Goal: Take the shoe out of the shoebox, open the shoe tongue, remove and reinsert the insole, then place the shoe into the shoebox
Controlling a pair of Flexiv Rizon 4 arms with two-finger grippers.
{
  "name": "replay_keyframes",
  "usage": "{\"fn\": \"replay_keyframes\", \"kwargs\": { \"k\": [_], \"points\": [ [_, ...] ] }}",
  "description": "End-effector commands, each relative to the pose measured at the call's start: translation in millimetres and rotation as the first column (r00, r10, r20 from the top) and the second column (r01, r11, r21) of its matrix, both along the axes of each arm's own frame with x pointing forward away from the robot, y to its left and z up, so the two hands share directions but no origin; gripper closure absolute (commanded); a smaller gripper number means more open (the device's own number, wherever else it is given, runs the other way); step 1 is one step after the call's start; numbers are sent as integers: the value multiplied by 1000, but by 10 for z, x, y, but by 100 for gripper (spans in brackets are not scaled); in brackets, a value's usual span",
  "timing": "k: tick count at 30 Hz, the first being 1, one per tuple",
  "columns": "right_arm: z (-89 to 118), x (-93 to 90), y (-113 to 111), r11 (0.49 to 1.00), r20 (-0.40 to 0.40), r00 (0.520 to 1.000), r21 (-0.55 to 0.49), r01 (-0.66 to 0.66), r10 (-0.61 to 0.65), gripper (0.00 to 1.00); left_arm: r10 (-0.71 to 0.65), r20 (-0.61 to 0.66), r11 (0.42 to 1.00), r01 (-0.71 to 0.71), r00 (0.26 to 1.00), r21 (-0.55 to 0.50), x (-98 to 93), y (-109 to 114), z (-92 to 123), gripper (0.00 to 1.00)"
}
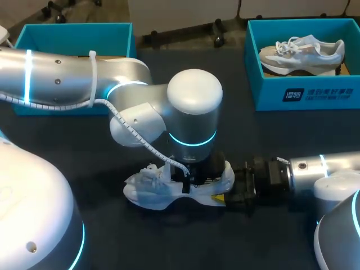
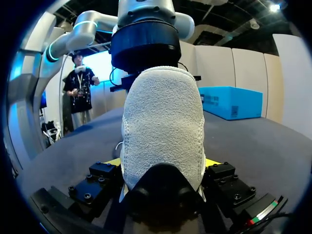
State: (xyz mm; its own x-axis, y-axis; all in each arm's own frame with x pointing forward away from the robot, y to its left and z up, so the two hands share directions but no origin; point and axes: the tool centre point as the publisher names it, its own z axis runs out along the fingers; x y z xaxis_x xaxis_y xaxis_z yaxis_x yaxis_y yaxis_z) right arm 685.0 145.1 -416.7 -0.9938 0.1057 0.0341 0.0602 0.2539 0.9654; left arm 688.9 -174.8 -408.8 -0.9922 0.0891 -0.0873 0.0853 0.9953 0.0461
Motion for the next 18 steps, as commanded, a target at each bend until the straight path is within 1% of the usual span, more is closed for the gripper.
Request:
{"fn": "replay_keyframes", "kwargs": {
  "k": [1, 4, 8, 12, 18],
  "points": [
    [2, -18, 8, 1000, 0, 1000, -2, -1, 1, 100, 20, 29, 1000, -20, 999, 22, 85, -36, -89, 100],
    [2, -18, 8, 1000, 0, 1000, -2, -1, 1, 100, 36, 21, 999, -36, 999, 9, 106, -28, -83, 100],
    [2, -18, 8, 1000, 0, 1000, -2, -1, 1, 100, 88, -2, 995, -88, 996, -39, 128, 34, 10, 100],
    [2, -18, 8, 1000, 0, 1000, -2, -1, 1, 100, 120, -81, 987, -128, 989, -100, 107, 92, 120, 100],
    [2, -18, 8, 1000, 0, 1000, -2, -1, 1, 100, 101, -193, 973, -137, 976, -183, 34, 108, 299, 100]
  ]
}}
